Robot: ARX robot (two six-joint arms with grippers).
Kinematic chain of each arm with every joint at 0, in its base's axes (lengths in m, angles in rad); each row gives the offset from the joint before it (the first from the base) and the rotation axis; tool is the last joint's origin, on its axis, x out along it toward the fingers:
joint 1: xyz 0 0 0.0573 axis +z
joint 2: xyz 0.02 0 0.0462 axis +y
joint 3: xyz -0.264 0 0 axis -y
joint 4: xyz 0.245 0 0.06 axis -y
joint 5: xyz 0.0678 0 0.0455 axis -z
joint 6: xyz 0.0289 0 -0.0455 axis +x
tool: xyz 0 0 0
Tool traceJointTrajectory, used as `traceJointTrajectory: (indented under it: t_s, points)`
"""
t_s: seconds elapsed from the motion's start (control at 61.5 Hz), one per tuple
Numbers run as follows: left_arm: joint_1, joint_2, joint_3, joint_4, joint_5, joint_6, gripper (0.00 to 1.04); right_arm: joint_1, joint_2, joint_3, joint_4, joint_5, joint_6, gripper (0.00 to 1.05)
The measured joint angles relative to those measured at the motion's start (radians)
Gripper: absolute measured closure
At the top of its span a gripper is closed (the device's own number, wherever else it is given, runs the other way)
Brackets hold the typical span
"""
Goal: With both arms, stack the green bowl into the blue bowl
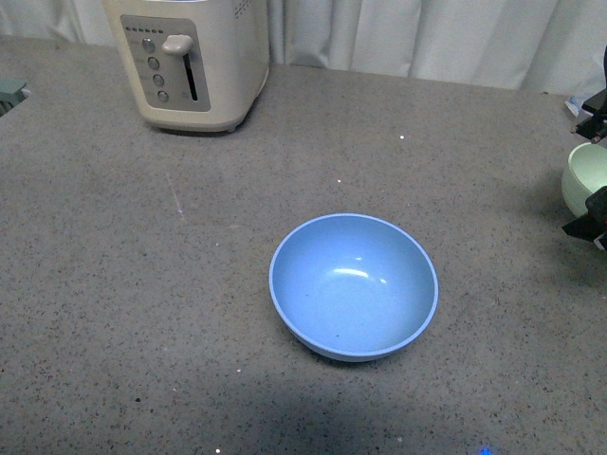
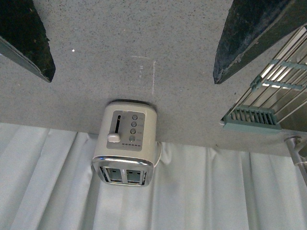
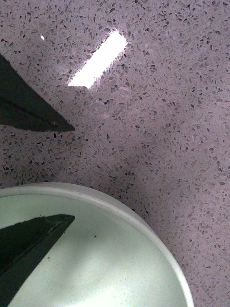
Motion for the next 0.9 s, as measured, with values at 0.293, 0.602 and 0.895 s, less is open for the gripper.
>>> traceJointTrajectory:
  t_s: [0.293, 0.602, 0.895]
  points:
    - [0.0, 0.0, 0.0, 0.0, 0.0, 0.0, 0.06, 0.0, 0.0, 0.0, 0.002, 0.011, -0.01, 1.03]
    - [0.0, 0.0, 0.0, 0.0, 0.0, 0.0, 0.06, 0.016, -0.016, 0.0, -0.016, 0.007, -0.036, 1.03]
    - [0.0, 0.0, 0.0, 0.0, 0.0, 0.0, 0.06, 0.196, -0.268, -0.079, -0.177, -0.093, -0.234, 1.03]
